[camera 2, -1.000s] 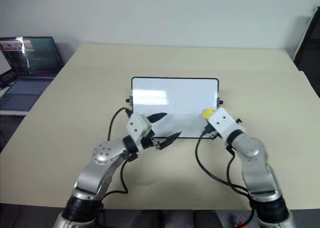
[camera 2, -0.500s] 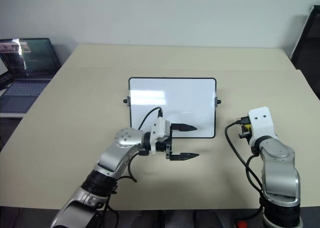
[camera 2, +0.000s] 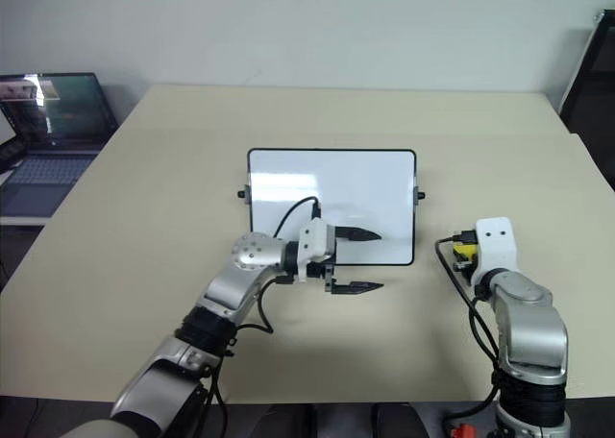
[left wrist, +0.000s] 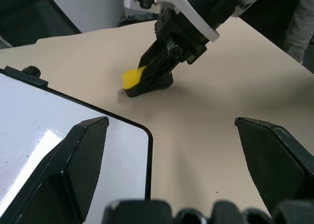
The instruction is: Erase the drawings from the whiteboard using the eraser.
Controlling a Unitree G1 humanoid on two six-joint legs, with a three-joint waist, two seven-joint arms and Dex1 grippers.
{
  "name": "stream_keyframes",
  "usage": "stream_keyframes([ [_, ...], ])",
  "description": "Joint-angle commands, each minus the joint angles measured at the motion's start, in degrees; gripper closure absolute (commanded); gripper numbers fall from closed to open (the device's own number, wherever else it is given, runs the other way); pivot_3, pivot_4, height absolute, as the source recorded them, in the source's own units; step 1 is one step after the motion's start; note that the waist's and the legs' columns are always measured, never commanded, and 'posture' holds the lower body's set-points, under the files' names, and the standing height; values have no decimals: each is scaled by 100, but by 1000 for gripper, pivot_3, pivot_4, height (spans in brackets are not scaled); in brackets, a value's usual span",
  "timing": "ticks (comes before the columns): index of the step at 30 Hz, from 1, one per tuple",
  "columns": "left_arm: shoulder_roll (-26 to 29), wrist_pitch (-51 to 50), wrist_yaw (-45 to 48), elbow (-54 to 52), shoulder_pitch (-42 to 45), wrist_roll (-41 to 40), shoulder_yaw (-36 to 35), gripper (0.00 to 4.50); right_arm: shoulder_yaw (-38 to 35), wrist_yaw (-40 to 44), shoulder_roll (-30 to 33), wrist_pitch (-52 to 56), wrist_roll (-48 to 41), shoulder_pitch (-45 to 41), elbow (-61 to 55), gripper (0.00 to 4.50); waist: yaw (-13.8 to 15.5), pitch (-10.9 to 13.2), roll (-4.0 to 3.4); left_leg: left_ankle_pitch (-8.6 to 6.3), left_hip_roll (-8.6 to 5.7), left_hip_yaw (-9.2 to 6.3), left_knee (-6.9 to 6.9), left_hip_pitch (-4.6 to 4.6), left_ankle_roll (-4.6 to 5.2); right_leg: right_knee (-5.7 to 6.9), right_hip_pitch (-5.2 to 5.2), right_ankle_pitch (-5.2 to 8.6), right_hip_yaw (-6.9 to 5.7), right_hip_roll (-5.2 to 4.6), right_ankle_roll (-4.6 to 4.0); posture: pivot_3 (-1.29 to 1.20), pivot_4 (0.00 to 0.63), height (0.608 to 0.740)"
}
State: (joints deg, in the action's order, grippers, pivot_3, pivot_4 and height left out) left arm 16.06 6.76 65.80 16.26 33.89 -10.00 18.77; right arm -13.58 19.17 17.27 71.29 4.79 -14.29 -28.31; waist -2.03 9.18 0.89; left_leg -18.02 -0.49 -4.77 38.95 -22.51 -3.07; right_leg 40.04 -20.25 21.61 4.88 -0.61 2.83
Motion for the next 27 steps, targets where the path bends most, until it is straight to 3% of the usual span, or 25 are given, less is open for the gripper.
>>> stream_keyframes([
  [1,42,116,16,-270,-58,15,-29,0,-144,-112,37,-136,-153,-17,-27,3202,-1,0,0,0,0,0,0,0,0,1,-1,0,0,0,0,0,150,740],
  [13,58,-41,-74,-618,-150,28,0,0,-181,-379,-43,-232,-503,-14,137,3202,-18,-1,-1,2,0,2,3,3,3,8,1,0,4,0,0,0,150,740],
  [22,114,-241,-164,-1057,-325,47,46,0,-166,-489,65,-455,-663,81,348,239,-92,-2,-2,3,0,3,3,4,5,11,3,0,7,0,0,0,150,740],
  [23,121,-250,-167,-1062,-326,46,44,0,-161,-506,78,-470,-676,81,358,26,-105,-2,-2,3,0,3,3,5,5,11,4,0,7,0,0,0,150,740],
  [27,177,-308,-183,-1129,-366,45,16,0,-178,-584,74,-440,-717,54,283,26,-122,-2,-2,4,0,3,3,6,7,15,4,0,10,1,0,0,150,740],
])
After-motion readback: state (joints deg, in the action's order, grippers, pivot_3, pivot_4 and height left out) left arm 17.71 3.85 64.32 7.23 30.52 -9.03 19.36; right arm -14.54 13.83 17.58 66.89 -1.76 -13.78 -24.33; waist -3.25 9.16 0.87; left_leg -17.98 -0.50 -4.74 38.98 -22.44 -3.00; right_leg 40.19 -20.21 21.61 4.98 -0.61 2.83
